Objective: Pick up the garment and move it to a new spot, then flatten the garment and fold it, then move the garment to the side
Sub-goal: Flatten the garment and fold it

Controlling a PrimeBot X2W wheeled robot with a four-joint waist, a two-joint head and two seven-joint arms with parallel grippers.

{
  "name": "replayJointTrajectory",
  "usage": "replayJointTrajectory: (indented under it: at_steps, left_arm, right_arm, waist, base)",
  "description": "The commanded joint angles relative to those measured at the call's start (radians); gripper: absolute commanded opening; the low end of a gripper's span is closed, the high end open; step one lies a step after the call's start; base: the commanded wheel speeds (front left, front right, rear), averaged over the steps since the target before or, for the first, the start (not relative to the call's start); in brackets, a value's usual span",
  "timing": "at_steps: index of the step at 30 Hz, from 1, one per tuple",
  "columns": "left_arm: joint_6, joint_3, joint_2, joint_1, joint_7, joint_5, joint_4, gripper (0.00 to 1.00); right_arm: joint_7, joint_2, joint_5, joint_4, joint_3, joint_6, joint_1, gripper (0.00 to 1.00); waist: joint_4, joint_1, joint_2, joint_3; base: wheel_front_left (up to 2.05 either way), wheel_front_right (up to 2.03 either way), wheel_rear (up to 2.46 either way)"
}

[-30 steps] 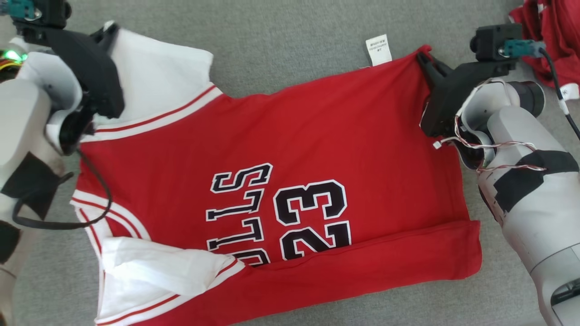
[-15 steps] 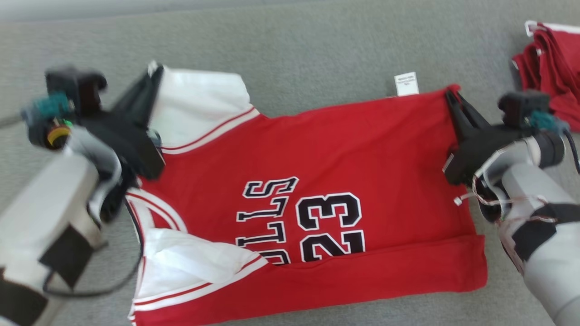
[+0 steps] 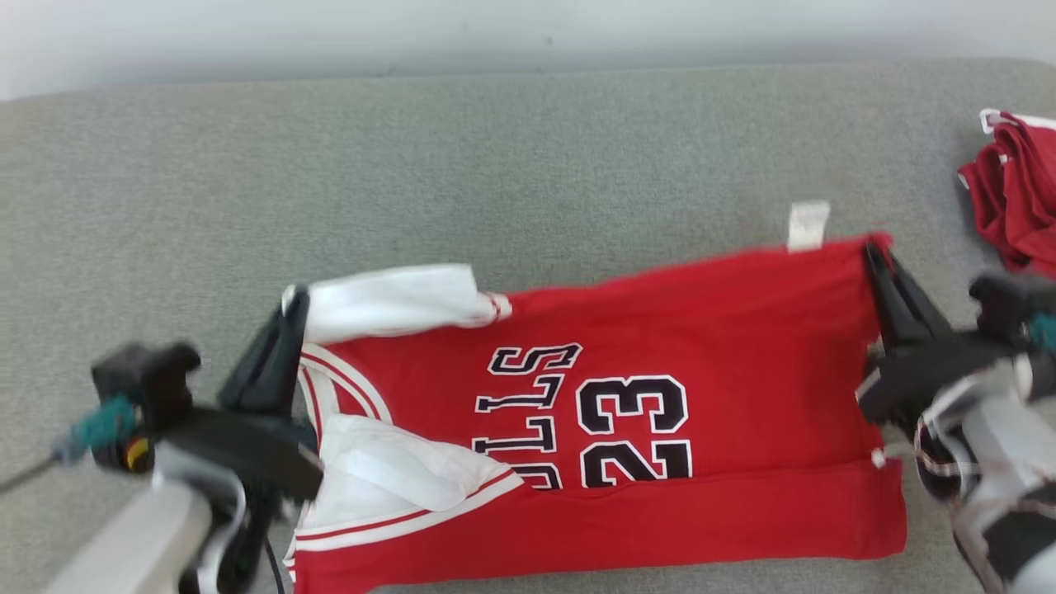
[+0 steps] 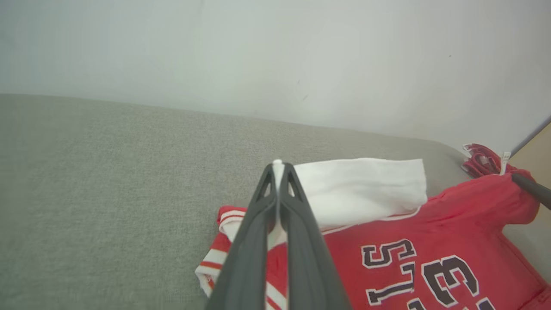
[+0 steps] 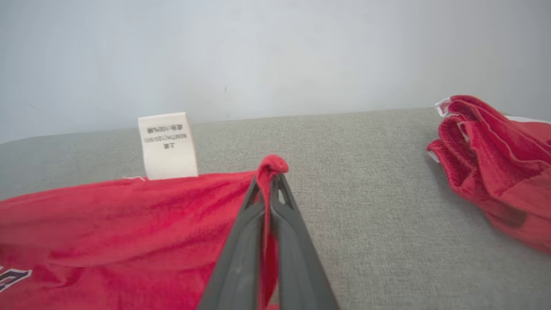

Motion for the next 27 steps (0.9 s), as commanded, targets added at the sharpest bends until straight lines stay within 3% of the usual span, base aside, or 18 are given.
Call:
replayJointTrajectory:
  at_steps: [1,11,12,13,14,21,27]
  left_arm:
    - [0.017,0.017,-0.001,0.059,-0.006,-0.001,-0.035,0.0]
    - [0.048,0.099,-0.061,0.294,-0.007,0.066,-0.124,0.0]
    - [0.048,0.109,-0.069,0.311,-0.007,0.078,-0.12,0.0]
    - [0.044,0.116,-0.08,0.326,-0.008,0.089,-0.121,0.33]
    - [0.04,0.128,-0.089,0.338,-0.008,0.102,-0.124,1.0]
    - [0.024,0.26,-0.163,0.412,-0.008,0.207,-0.129,1.0]
    - [-0.007,0.479,-0.269,0.492,-0.008,0.387,-0.174,1.0]
  right_arm:
    - [-0.004,-0.005,-0.016,-0.029,-0.03,-0.003,0.063,0.0]
    - [-0.004,0.024,-0.064,-0.172,-0.14,-0.003,0.274,0.0]
    - [-0.004,0.026,-0.067,-0.177,-0.144,-0.003,0.285,0.44]
    - [-0.004,0.029,-0.068,-0.184,-0.153,-0.003,0.295,1.0]
    - [-0.004,0.03,-0.068,-0.189,-0.159,-0.003,0.304,1.0]
    - [-0.004,0.033,-0.072,-0.258,-0.212,-0.003,0.379,1.0]
    - [-0.004,0.038,-0.049,-0.265,-0.24,-0.003,0.433,1.0]
  waist:
    - [0.01,0.0002,0.0001,-0.014]
    - [0.004,0.0002,0.0001,-0.035]
    - [0.003,0.0002,0.0001,-0.038]
    - [0.003,0.0002,0.0001,-0.04]
    - [0.003,0.0002,0.0001,-0.043]
    - [0.005,0.0002,0.0001,-0.064]
    - [0.006,0.0002,0.0001,-0.087]
  base:
    - [0.0,0.0,0.0]
    - [0.0,0.0,0.0]
    - [0.0,0.0,0.0]
    - [0.0,0.0,0.0]
    - [0.0,0.0,0.0]
    - [0.0,0.0,0.0]
    - [0.0,0.0,0.0]
